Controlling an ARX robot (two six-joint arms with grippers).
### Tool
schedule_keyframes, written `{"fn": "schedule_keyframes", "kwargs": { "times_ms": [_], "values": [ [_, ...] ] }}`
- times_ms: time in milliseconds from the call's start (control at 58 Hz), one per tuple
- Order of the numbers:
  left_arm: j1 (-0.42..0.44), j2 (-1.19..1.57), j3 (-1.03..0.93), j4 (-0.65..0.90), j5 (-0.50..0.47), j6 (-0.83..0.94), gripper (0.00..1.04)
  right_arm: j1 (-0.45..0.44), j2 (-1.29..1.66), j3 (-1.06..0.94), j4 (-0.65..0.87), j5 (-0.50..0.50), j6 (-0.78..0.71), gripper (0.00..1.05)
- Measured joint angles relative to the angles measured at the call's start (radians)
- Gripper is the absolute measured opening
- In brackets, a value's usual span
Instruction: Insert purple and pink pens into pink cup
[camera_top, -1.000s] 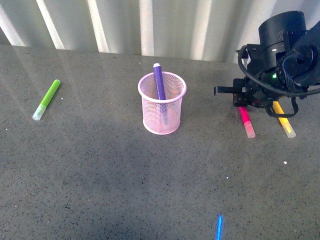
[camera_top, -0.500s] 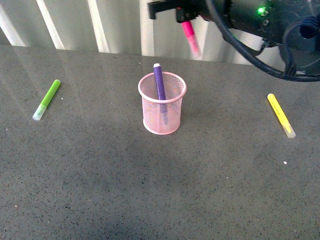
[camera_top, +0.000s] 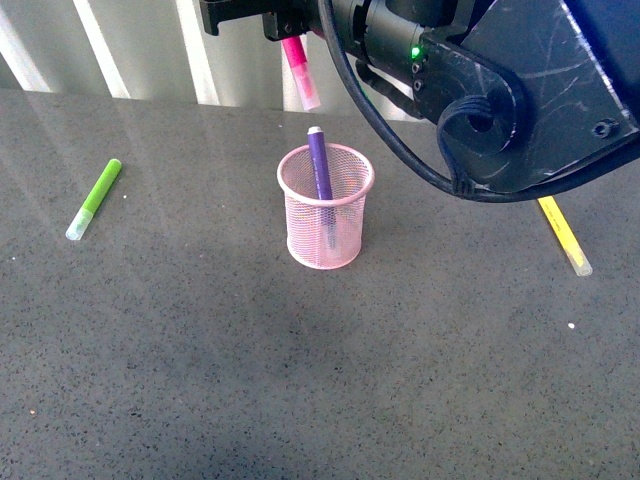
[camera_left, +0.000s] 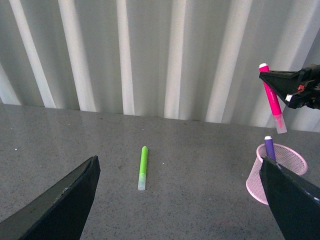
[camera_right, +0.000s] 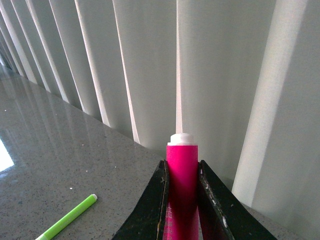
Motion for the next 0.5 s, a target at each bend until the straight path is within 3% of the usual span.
{"fn": "schedule_keyframes", "kwargs": {
  "times_ms": [500],
  "values": [
    [0.0,0.0,0.0,0.0,0.0,0.0,0.98,-0.01,0.105,0.051,0.018,-0.025,0.035,0.11]
  ]
}}
